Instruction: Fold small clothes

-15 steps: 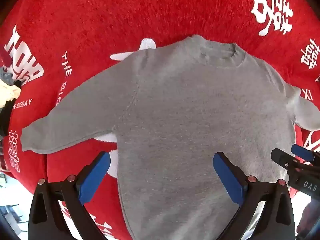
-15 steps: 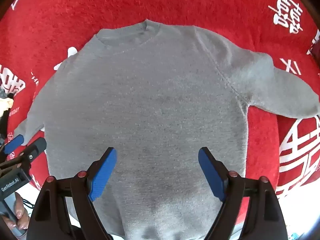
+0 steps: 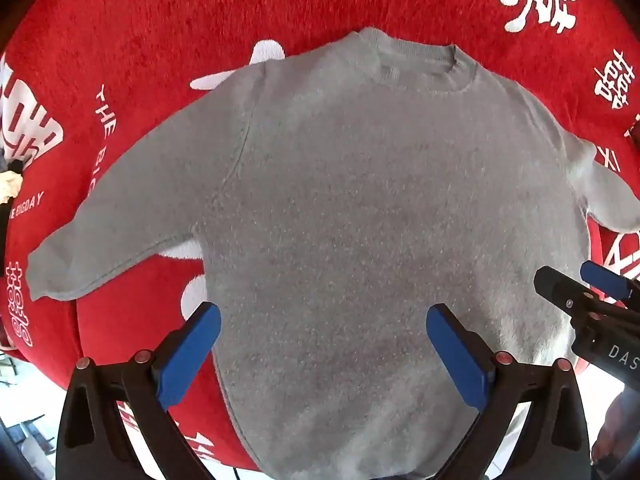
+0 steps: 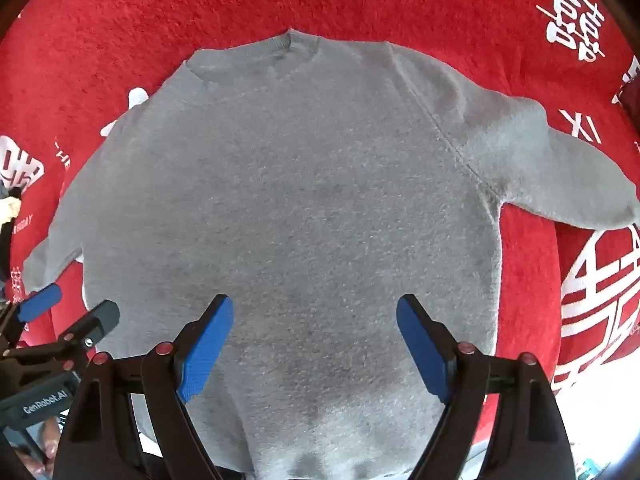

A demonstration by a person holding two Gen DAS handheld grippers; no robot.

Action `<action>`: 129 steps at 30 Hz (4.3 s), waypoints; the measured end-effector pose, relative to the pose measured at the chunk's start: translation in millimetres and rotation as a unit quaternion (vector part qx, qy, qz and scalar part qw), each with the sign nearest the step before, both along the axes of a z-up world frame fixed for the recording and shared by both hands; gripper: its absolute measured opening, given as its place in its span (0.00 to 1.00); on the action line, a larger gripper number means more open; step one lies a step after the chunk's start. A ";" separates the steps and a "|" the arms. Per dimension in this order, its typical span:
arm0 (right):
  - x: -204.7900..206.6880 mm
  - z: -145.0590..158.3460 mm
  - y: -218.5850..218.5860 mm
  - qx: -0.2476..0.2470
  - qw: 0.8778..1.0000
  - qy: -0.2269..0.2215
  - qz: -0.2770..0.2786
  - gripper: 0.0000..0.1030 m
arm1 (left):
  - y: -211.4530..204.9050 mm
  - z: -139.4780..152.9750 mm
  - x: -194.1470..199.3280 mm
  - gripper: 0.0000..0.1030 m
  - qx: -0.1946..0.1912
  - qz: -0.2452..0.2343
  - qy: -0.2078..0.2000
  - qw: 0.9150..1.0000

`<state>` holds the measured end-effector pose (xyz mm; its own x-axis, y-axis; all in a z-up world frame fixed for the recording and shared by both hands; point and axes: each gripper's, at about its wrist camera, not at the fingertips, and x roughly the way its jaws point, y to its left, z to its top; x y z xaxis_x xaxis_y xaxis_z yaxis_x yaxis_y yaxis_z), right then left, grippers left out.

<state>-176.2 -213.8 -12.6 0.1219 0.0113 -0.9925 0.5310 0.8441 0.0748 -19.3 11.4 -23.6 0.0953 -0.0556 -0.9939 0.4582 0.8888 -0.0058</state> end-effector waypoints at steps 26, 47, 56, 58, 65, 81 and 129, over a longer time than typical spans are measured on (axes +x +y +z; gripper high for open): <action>0.1 22.1 35.3 -0.027 1.000 0.011 -0.001 0.84 | 24.9 20.3 -4.2 1.00 -0.045 -0.016 0.000 0.999; 5.3 20.1 23.0 -0.013 0.998 0.029 0.052 0.84 | 9.0 6.0 -13.8 1.00 -0.021 0.056 0.016 0.998; 3.6 14.6 12.4 -0.007 0.997 0.035 0.062 0.84 | -2.8 4.5 -13.7 1.00 -0.014 0.046 0.009 0.999; 3.9 14.0 11.7 -0.005 0.997 0.036 0.062 0.84 | -4.9 3.5 -13.4 1.00 -0.016 0.044 0.014 0.999; 2.7 13.9 10.4 -0.004 0.997 0.035 0.064 0.84 | -11.7 3.6 -16.0 1.00 -0.013 0.039 0.013 0.999; 6.1 10.7 11.1 -0.003 0.997 0.037 0.068 0.84 | -13.2 1.7 -13.0 1.00 -0.011 0.038 0.016 0.999; 34.4 -3.5 37.3 0.002 0.995 0.044 0.094 0.84 | 33.4 -6.5 10.0 1.00 -0.085 0.108 0.045 0.990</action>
